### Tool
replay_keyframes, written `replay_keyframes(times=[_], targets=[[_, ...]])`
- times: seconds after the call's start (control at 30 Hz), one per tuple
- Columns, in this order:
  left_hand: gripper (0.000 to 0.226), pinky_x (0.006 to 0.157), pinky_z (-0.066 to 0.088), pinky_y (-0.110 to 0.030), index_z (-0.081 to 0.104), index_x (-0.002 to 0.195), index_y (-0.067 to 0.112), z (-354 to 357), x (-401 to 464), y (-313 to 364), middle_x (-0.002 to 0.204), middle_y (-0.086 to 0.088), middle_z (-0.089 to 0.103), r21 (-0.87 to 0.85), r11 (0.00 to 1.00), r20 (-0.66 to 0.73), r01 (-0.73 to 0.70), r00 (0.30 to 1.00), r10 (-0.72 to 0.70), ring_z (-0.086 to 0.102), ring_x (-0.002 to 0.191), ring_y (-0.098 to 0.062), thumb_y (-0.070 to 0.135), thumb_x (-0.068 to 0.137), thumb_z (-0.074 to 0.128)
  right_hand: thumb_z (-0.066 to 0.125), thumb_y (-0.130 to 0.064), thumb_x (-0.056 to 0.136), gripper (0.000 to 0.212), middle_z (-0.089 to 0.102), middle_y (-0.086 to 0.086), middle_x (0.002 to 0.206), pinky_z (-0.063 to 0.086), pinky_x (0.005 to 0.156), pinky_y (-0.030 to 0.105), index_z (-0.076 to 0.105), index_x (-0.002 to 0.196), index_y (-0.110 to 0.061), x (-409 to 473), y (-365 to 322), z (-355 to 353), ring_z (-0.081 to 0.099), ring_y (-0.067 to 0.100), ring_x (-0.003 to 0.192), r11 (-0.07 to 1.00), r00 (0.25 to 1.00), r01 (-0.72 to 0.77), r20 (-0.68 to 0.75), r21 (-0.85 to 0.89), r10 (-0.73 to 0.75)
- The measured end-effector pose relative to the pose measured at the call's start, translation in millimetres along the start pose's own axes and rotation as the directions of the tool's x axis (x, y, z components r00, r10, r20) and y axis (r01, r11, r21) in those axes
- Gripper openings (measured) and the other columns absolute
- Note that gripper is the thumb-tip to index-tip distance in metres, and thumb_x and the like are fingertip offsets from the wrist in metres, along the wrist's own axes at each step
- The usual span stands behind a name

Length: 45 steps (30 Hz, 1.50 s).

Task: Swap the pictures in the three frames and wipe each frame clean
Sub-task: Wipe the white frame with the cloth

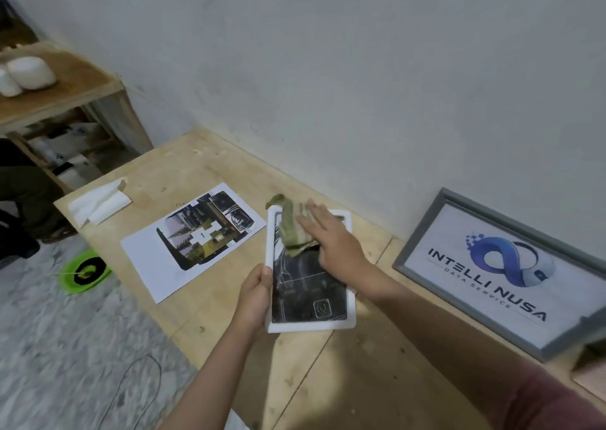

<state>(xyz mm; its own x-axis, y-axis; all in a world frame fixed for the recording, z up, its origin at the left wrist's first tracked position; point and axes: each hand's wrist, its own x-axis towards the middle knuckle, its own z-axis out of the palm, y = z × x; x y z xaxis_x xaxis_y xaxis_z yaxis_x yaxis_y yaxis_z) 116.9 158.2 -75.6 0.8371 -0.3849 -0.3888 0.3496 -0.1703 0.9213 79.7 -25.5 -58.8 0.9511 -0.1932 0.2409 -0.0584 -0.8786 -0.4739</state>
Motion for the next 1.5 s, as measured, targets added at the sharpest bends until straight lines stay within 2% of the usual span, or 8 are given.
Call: replay_keyframes(times=[0.13,0.37,0.47,0.63,0.83,1.0,1.33,1.5], targets=[[0.023,0.084,0.049,-0.042,0.058,0.090,0.009,23.7,-15.4,25.9,0.091,-0.014,0.065,-0.119,0.992,0.035,-0.037,0.999,0.041,0.060,0.084,-0.024,0.019,0.101,0.041,0.042,0.019,0.068,0.089,-0.006,-0.001,0.151,-0.006,0.112,0.048,0.024,0.147,-0.019,-18.0,-30.4,5.1,-0.013,0.023,0.140,0.999,1.000,-0.007,0.011,-0.037,0.007],[0.026,0.077,0.045,-0.044,0.053,0.086,0.010,23.1,-24.4,46.5,0.086,-0.017,0.053,-0.150,0.986,0.092,-0.074,0.992,0.088,0.052,0.082,-0.027,0.024,0.102,0.039,0.055,0.001,0.071,0.053,0.047,0.007,0.141,0.034,0.104,0.054,0.063,0.121,-0.014,-104.7,-35.6,-15.5,0.039,0.030,0.133,0.987,0.985,0.154,0.093,-0.053,-0.148],[0.035,0.069,0.034,-0.036,0.046,0.079,0.001,22.0,-22.0,48.7,0.078,-0.010,0.044,0.000,0.986,0.102,-0.167,0.981,0.166,0.041,0.074,-0.023,0.028,0.100,0.040,0.046,-0.012,0.071,0.046,0.067,-0.004,0.118,0.057,0.077,0.039,0.071,0.108,-0.024,-127.5,-33.9,-47.6,0.064,0.019,0.104,0.998,0.997,0.051,0.057,-0.040,-0.048],[0.031,0.055,0.027,-0.024,0.041,0.067,0.013,39.7,-38.5,59.6,0.068,-0.002,0.036,0.142,0.935,0.200,-0.324,0.935,0.293,0.033,0.064,-0.013,0.014,0.099,0.039,0.047,0.005,0.065,0.065,0.056,0.007,0.133,0.055,0.078,0.036,0.060,0.125,-0.018,-107.2,-23.7,-114.0,0.060,0.029,0.108,0.983,0.840,-0.141,-0.539,-0.116,0.057],[0.027,0.054,0.028,-0.025,0.042,0.068,0.010,69.1,-53.6,57.5,0.067,-0.006,0.033,0.048,0.954,0.181,-0.296,0.942,0.283,0.031,0.063,-0.014,0.010,0.095,0.040,0.062,0.024,0.057,0.103,0.027,0.020,0.151,0.039,0.094,0.064,0.024,0.144,-0.016,-96.5,1.9,-98.5,0.027,0.049,0.135,0.811,0.945,-0.282,-0.294,-0.513,0.143],[0.029,0.062,0.027,-0.029,0.045,0.070,0.010,77.2,-51.5,46.6,0.068,-0.008,0.034,0.044,0.952,0.136,-0.302,0.946,0.294,0.031,0.064,-0.016,0.017,0.098,0.041,0.052,0.013,0.073,0.091,0.014,0.009,0.157,0.048,0.084,0.042,0.013,0.150,-0.016,-122.3,-20.2,-79.6,0.034,0.037,0.120,0.740,0.821,-0.568,-0.302,-0.360,0.484],[0.040,0.056,0.023,-0.030,0.030,0.059,0.017,81.5,-58.7,32.8,0.060,0.000,0.030,-0.007,0.967,0.093,-0.256,0.962,0.256,0.027,0.059,-0.015,0.013,0.097,0.040,0.054,-0.008,0.072,0.058,0.058,-0.003,0.127,0.035,0.067,0.031,0.051,0.129,-0.022,-183.2,-69.5,-52.1,0.046,0.029,0.099,0.730,0.783,-0.621,-0.253,-0.286,0.568],[0.040,0.058,0.026,-0.031,0.034,0.057,0.017,77.5,-52.3,30.0,0.059,0.001,0.034,0.082,0.936,0.193,-0.341,0.927,0.321,0.030,0.059,-0.016,0.012,0.095,0.041,0.052,-0.017,0.073,0.039,0.068,-0.001,0.100,0.051,0.077,0.029,0.067,0.108,-0.023,-203.4,-87.3,-87.1,0.061,0.019,0.093,0.614,0.616,-0.724,-0.106,0.314,0.780]])
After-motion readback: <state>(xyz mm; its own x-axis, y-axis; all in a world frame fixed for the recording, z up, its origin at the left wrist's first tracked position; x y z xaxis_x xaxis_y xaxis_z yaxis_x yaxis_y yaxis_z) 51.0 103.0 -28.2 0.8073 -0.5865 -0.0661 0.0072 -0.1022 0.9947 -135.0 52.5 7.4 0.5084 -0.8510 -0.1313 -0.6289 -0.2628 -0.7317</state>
